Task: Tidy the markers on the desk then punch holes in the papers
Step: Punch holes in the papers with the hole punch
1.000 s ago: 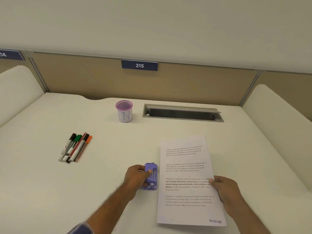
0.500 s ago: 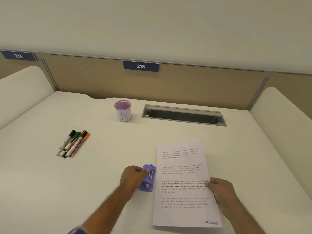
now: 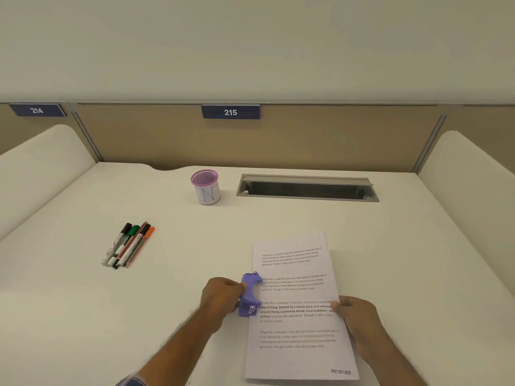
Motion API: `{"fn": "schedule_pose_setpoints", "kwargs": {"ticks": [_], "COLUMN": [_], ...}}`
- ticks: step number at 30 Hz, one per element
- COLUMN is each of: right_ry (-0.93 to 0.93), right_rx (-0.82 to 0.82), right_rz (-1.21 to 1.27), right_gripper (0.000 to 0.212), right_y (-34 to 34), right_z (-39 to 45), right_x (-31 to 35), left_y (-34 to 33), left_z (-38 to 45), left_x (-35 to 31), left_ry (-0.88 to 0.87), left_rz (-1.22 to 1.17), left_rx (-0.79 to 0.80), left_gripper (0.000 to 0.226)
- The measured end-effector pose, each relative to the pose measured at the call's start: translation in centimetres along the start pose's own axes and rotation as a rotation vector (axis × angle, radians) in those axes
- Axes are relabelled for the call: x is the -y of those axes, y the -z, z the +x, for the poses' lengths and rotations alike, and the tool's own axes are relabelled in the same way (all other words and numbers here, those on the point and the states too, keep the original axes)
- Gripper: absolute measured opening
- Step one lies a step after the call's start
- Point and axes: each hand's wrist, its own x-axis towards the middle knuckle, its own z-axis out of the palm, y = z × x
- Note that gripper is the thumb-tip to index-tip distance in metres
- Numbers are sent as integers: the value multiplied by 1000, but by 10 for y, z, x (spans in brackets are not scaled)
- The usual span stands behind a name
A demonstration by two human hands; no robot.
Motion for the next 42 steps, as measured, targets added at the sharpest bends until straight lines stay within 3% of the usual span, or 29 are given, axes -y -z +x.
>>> {"fn": "schedule_pose_setpoints", "kwargs": {"ticks": [12, 18, 30, 42], "right_ry": [-15, -14, -23, -13], "right_rx": [-14, -2, 2, -6], "right_rz": [18, -2, -41, -85], "right_gripper": [15, 15, 14, 13], "right_y": [-4, -3, -5, -7], "right_z": [-2, -3, -2, 0], "right_x": [-4, -6, -7, -6], "left_y": [7, 1, -45, -48], "left_z": [7, 23, 53, 61], "left_x": [-2, -17, -20, -2], "left_ry": [-22, -166, -361, -371], "left_rz": [29, 244, 561, 581], "left_rx": [70, -110, -218, -265], "left_gripper": [26, 41, 63, 66]}}
